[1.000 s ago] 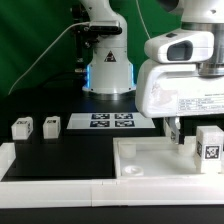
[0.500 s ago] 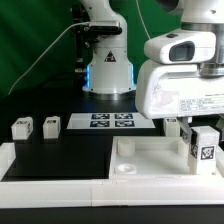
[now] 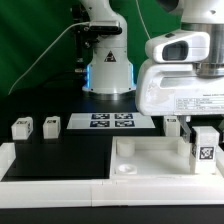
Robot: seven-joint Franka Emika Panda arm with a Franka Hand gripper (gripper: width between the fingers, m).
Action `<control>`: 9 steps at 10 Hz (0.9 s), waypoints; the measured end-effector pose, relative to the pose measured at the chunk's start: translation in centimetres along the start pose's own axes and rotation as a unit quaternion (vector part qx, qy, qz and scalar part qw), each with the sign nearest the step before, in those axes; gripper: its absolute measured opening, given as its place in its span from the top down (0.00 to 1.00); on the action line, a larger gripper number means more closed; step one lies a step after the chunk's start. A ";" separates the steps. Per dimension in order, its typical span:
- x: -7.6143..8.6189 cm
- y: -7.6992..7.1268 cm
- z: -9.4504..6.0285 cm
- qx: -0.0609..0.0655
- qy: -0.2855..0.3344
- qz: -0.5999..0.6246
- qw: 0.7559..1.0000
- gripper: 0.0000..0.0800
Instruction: Assemble one leg
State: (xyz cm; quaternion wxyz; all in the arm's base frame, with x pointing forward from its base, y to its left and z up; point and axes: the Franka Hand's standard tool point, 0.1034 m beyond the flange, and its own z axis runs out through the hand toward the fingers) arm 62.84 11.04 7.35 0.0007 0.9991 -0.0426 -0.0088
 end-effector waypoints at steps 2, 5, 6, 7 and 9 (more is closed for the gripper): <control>0.0 -0.4 0.0 0.002 0.005 0.126 0.992 0.63; -0.1 0.6 -0.1 -0.010 0.002 0.257 0.966 0.62; -0.1 0.9 -0.1 -0.016 0.003 0.283 0.959 0.62; -0.2 1.4 -0.2 -0.024 0.004 0.307 0.951 0.62; -0.5 2.5 -0.2 -0.040 0.002 0.375 0.926 0.62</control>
Offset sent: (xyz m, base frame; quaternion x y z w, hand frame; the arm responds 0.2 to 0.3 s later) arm -0.0052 0.0022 0.0012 -0.0055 0.0028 0.3213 0.9469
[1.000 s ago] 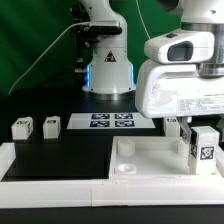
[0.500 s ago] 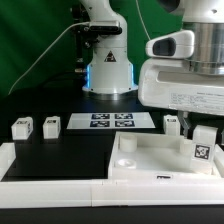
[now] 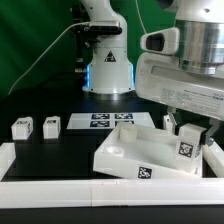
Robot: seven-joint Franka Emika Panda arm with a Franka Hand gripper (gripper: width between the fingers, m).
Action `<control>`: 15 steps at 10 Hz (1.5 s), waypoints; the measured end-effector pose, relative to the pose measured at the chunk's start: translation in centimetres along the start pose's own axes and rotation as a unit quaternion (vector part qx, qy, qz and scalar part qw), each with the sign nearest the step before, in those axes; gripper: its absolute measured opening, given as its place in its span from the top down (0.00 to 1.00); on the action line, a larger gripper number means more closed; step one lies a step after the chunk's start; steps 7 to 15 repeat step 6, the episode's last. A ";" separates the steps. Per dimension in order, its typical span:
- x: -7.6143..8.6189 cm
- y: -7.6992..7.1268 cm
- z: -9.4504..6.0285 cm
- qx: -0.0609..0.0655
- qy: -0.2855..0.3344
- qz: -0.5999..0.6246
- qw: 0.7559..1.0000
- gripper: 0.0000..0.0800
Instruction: Assemble one leg
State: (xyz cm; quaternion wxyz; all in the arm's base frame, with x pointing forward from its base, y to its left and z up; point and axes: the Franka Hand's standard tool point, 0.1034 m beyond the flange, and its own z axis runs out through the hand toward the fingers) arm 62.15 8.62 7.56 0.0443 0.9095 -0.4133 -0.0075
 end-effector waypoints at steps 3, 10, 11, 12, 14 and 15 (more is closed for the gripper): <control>0.1 0.2 0.1 -0.004 0.000 0.002 1.000 0.40; 0.1 0.2 0.1 -0.004 0.000 0.002 1.000 0.20; 0.1 0.2 0.1 -0.004 0.000 0.002 1.000 0.20; 0.1 0.2 0.1 -0.004 0.000 0.002 1.000 0.20; 0.1 0.2 0.1 -0.004 0.000 0.002 1.000 0.20; 0.1 0.2 0.1 -0.004 0.000 0.002 1.000 0.20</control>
Offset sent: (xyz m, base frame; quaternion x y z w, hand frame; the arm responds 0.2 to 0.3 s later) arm 0.0000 0.0000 0.0000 0.0000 0.0000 0.0000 1.0000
